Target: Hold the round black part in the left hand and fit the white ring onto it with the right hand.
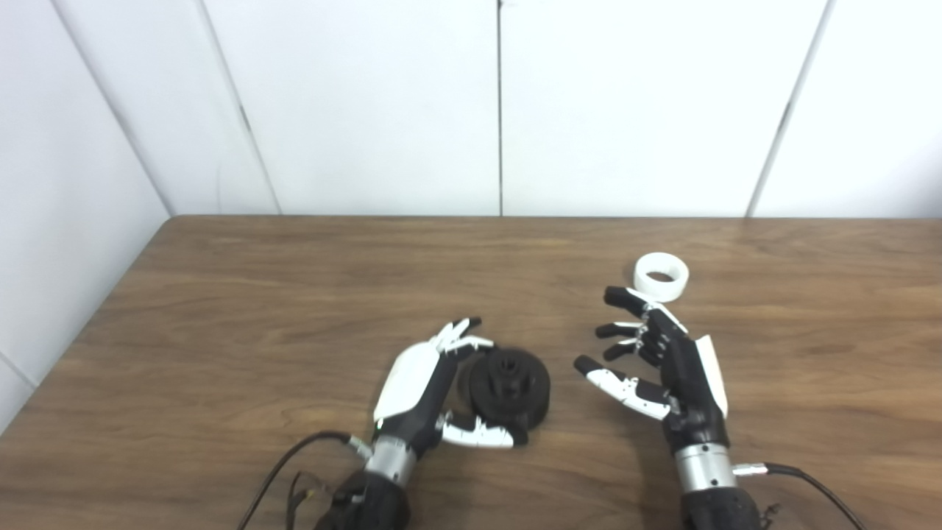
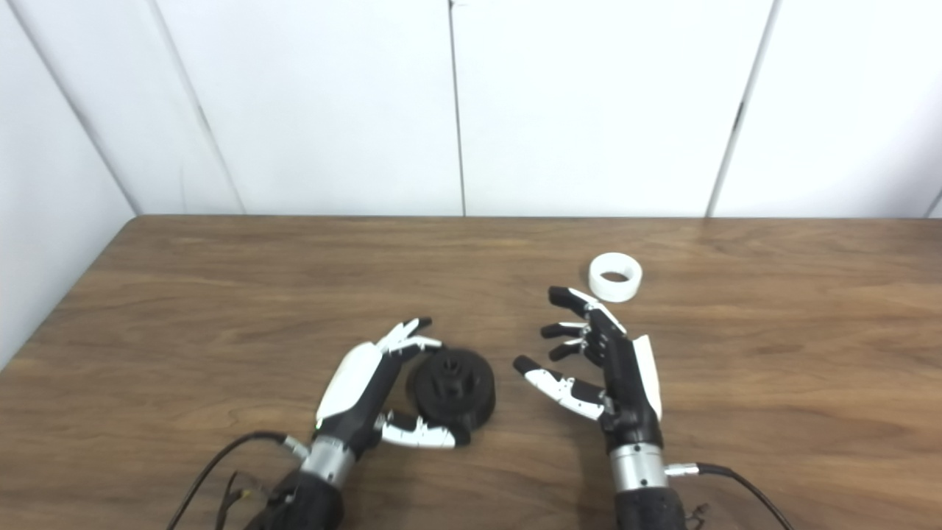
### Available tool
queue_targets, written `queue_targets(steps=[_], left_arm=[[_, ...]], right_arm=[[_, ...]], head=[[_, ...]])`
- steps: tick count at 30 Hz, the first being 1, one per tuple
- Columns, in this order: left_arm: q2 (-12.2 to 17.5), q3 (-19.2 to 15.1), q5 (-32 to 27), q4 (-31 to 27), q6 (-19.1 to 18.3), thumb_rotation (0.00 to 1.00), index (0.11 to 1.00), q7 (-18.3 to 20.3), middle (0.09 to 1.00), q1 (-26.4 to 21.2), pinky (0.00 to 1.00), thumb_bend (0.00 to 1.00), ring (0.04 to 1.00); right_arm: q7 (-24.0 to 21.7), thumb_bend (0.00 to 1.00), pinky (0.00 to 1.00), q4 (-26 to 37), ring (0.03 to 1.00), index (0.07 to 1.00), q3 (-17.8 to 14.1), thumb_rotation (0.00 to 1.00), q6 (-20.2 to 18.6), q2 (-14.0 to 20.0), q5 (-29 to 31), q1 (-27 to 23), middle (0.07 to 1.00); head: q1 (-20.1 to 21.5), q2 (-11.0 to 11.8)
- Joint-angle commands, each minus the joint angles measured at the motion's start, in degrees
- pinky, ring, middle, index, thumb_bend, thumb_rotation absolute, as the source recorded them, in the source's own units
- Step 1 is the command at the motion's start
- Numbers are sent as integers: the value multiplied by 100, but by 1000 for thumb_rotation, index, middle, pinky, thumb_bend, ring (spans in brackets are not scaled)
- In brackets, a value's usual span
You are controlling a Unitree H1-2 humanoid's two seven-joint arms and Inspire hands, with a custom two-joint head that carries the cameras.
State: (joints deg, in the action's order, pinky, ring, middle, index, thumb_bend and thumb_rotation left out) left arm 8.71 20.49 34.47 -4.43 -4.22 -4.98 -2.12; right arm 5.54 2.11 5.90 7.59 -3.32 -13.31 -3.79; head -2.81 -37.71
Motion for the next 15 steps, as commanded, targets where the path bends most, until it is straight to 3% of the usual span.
queue_targets(steps=[1, 6, 11, 15], left_arm=[[-16, 59, 71, -191, 91, 307, 605, 107, 952, 16, 972, 909, 979], [-51, 14, 68, -292, 153, 289, 605, 217, 953, 118, 983, 898, 984], [45, -118, -80, -375, 225, 283, 601, 348, 951, 177, 977, 905, 980], [249, -227, -116, -427, 398, 277, 605, 466, 954, 173, 967, 885, 981]], right_arm=[[73, 651, 466, -103, 627, 757, 18, 84, 51, -63, -53, 37, 793], [106, 646, 461, -96, 624, 757, 51, 76, 35, -110, -137, 66, 793], [204, 659, 474, -162, 619, 758, 154, 72, 66, -288, -250, 100, 788], [354, 667, 482, -313, 629, 755, 249, 86, 79, -462, -415, 52, 782]], head=[[9, -6], [273, 29], [1354, 159], [1719, 236]])
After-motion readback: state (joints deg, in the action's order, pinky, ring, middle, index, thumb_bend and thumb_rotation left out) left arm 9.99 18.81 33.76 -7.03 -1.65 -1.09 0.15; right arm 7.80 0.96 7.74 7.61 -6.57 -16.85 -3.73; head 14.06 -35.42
